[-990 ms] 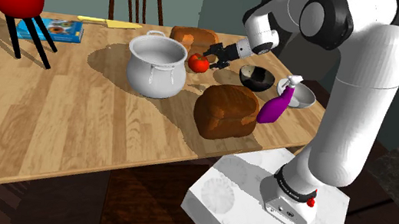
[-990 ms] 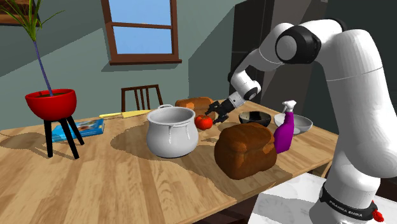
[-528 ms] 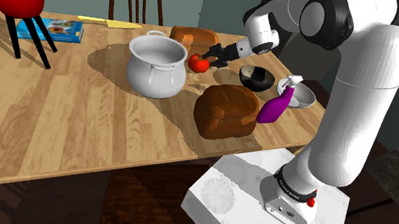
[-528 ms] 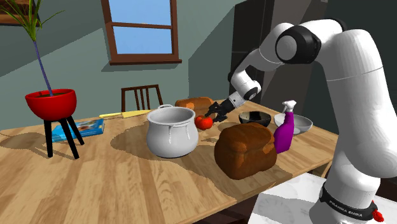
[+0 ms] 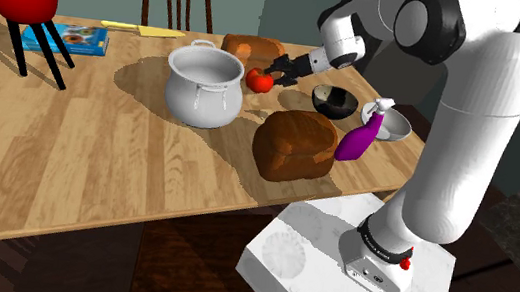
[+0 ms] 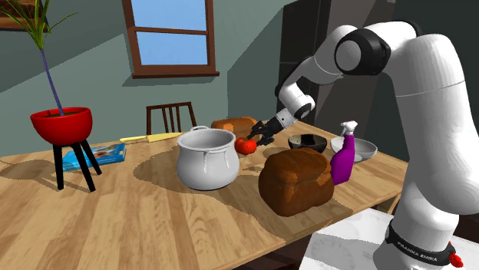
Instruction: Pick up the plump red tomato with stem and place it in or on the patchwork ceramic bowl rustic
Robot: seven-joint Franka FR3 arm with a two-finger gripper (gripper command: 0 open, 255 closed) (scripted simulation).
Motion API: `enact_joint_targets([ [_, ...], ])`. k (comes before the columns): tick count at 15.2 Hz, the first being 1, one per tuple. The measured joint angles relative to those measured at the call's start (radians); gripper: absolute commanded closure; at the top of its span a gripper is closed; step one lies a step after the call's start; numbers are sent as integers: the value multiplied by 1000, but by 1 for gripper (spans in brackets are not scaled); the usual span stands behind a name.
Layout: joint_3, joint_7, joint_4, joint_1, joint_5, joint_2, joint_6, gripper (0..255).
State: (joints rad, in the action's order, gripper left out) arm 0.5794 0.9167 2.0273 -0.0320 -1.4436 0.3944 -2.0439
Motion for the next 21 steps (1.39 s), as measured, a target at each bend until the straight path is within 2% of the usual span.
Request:
enact_joint_targets([
  [21, 50, -221, -24, 49, 192, -196, 5, 255],
])
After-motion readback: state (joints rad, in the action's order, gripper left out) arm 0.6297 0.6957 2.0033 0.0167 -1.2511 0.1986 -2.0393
